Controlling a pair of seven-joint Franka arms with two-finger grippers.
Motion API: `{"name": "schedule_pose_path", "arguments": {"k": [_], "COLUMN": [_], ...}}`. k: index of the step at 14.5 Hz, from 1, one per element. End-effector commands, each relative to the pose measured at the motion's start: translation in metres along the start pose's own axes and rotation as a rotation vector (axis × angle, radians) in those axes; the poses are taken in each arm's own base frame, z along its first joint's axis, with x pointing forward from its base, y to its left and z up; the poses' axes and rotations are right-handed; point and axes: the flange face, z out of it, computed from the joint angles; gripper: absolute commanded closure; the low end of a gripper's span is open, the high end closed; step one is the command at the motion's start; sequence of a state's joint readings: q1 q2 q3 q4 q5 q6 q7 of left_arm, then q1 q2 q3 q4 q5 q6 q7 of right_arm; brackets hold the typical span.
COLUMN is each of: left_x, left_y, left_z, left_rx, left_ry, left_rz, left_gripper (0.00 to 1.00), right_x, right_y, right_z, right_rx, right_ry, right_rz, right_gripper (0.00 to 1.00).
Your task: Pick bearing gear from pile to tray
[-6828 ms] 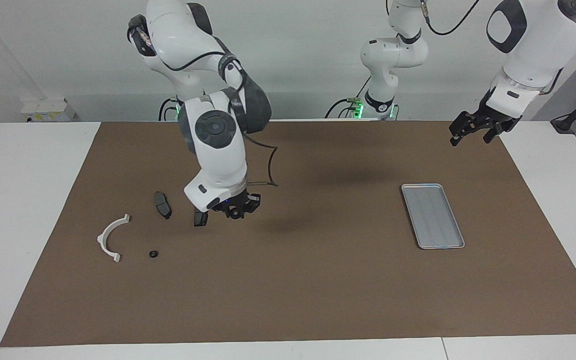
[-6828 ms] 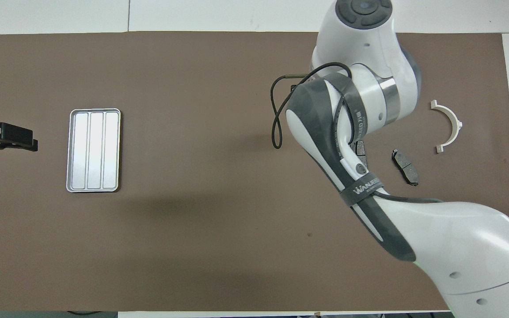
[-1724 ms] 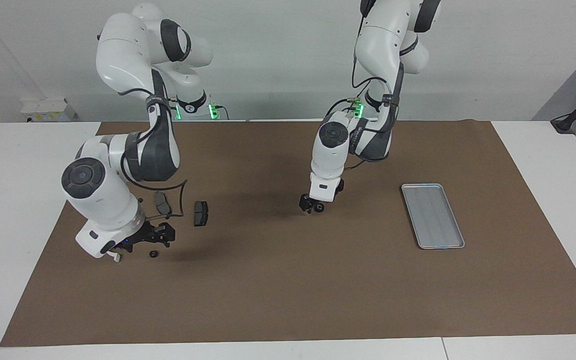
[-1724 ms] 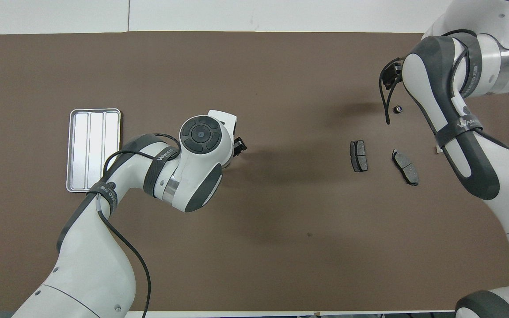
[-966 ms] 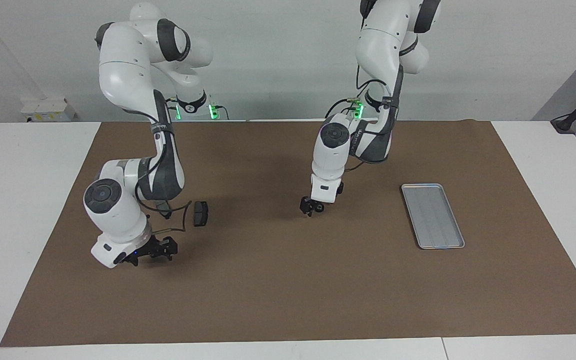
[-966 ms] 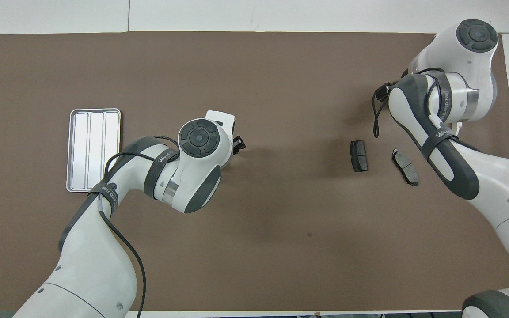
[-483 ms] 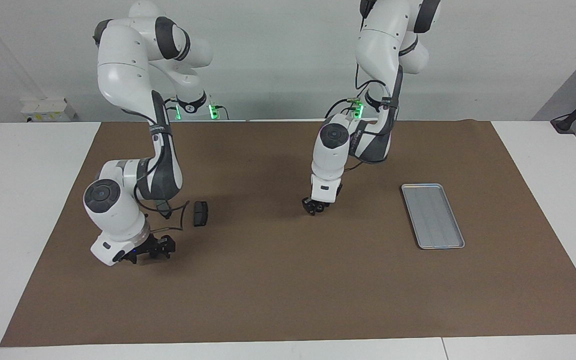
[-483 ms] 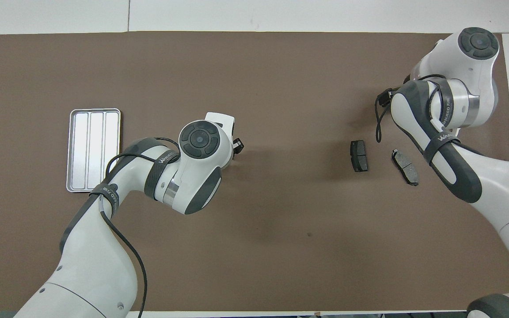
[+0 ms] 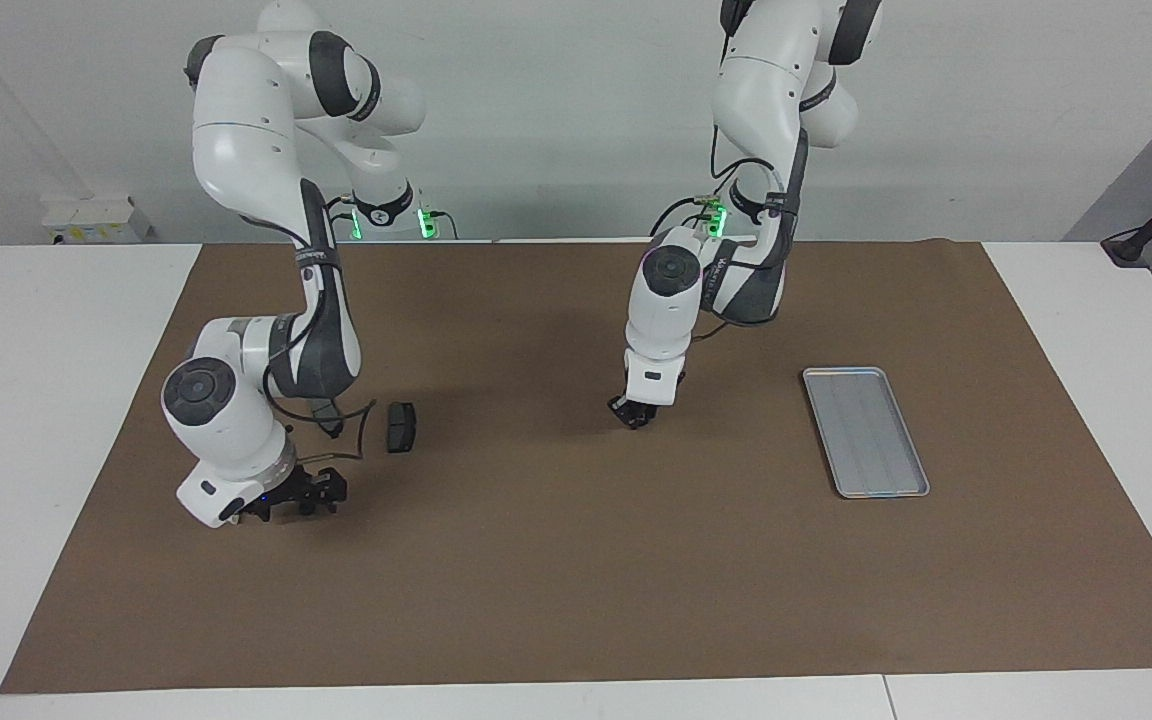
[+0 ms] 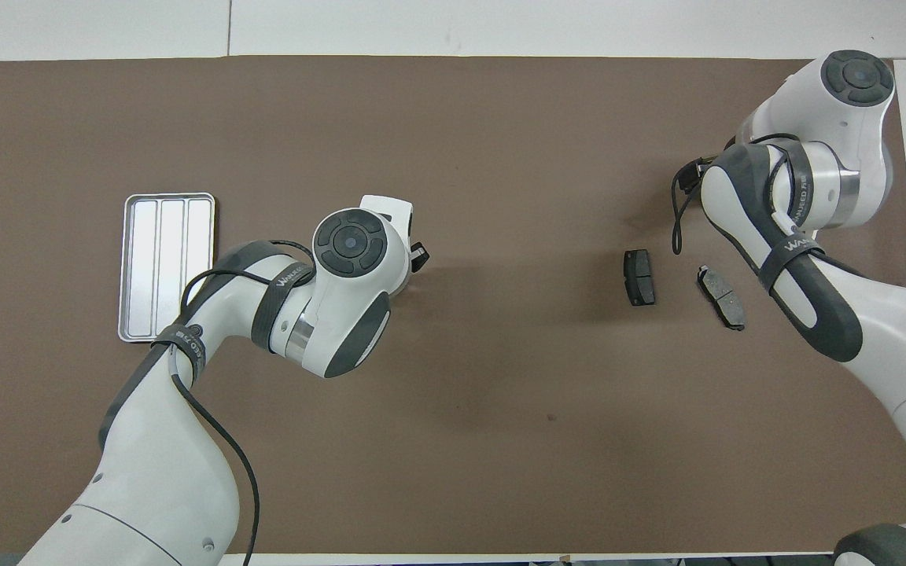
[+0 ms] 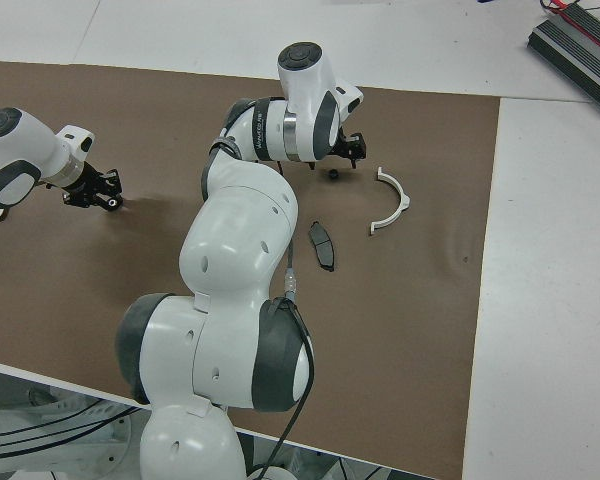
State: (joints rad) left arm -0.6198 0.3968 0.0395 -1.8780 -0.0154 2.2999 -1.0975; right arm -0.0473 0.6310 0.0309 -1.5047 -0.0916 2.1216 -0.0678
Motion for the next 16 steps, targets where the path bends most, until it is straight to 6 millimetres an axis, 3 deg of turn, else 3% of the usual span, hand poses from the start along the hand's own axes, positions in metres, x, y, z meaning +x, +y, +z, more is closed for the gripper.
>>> {"name": "schedule_pose_path", "arguments": {"k": [1,4,5,11,14,16], "left_x": [0.029,0.069,0.085,0.179,0.197,0.194], "left_y": [-0.028,-0.090,-0.110,-0.215,-0.241,-0.252], "left_z": [-0.041,-0.077,-0.080,-0.075,-0.065,-0.048], "left_rx": [0.002,0.037,0.040,0.033,0.020,0.021], "left_ry": [0.012,-0.022,-0.028,-0.041,-0.012,-0.013], "left_rz": [0.019,0.142,0.188,0.478,0.512,0.540], "left_gripper": [1.00,1.00,1.00,1.00,1.00,1.00], "right_x": [-0.008,-0.012,-0.012,-0.014,-0.014,-0.013], "right_y": [0.004,0.001,0.001,0.000,0.000,0.001], "right_z": [0.003,0.011,0.012,0.010,0.009,0.008], "right_rx": [0.016,0.017,0.017,0.017,0.016,0.016], "right_ry": [-0.014,-0.036,-0.037,-0.049,-0.050,-0.046], "right_rz": [0.038,0.062,0.064,0.062,0.060,0.057], "right_gripper": [0.00,0.01,0.02,0.14,0.24,0.28]}}
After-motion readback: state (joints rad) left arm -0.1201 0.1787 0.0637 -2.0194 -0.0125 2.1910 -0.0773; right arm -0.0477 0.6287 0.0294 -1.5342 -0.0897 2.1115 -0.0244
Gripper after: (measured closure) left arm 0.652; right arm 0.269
